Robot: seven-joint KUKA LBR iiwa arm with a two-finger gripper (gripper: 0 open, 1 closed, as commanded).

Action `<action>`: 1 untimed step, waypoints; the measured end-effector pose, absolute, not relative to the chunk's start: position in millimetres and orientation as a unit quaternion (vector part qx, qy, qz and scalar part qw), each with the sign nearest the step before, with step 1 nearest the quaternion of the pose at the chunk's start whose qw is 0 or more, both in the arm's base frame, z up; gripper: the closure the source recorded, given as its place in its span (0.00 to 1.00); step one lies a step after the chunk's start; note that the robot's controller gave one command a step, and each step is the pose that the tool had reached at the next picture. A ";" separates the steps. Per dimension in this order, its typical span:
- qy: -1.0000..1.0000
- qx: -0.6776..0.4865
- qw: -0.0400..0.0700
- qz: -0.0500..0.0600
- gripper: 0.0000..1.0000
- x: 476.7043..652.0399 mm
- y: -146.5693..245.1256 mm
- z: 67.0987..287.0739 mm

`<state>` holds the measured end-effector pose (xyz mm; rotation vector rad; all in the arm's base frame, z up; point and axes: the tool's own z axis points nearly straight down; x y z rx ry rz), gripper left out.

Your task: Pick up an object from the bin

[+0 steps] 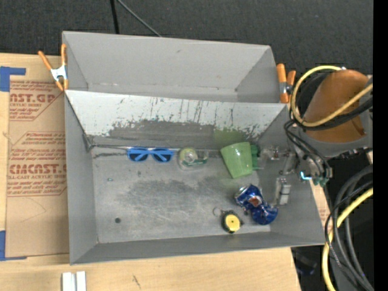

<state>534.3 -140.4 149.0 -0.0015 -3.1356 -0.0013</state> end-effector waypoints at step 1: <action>-0.999 -0.050 0.007 -0.002 0.00 496.3 -131.6 67.5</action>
Offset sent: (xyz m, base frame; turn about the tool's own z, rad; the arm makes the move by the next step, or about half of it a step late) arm -0.0348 0.0074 -0.0790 0.0984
